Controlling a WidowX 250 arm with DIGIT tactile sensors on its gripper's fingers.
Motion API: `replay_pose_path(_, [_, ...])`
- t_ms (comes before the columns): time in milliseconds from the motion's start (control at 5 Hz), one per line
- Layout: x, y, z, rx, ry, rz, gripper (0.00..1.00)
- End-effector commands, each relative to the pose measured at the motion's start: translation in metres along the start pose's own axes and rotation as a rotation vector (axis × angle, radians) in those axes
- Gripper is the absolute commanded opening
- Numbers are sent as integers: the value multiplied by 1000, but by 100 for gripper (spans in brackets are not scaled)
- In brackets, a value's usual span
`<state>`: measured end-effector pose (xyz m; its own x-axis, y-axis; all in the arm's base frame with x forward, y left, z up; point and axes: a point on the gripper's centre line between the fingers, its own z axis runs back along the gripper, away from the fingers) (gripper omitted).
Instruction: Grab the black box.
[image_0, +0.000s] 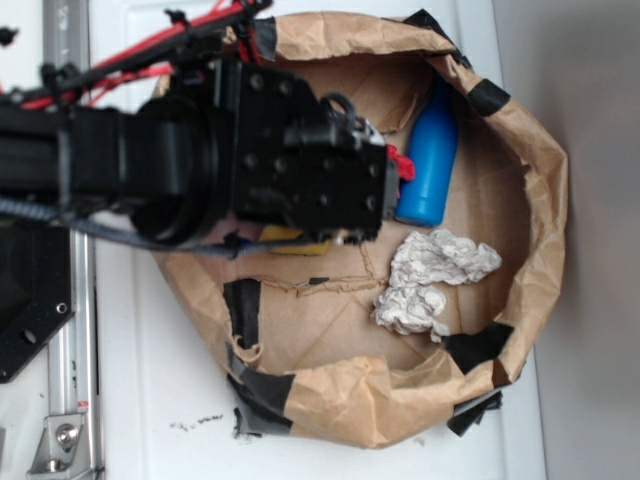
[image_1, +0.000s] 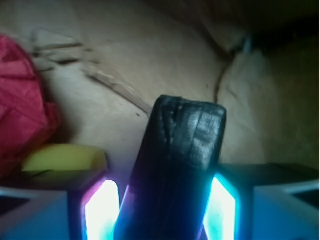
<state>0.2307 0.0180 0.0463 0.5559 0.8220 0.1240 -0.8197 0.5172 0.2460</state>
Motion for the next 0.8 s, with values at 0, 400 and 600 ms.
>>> replay_pose_path(0, [19,-24,112,-295,-279,-428,0])
replay_pose_path(400, [5,-19,123,-446,-225,-814,0])
replay_pose_path(600, [-1,-9,121,-429,-160,-847,0])
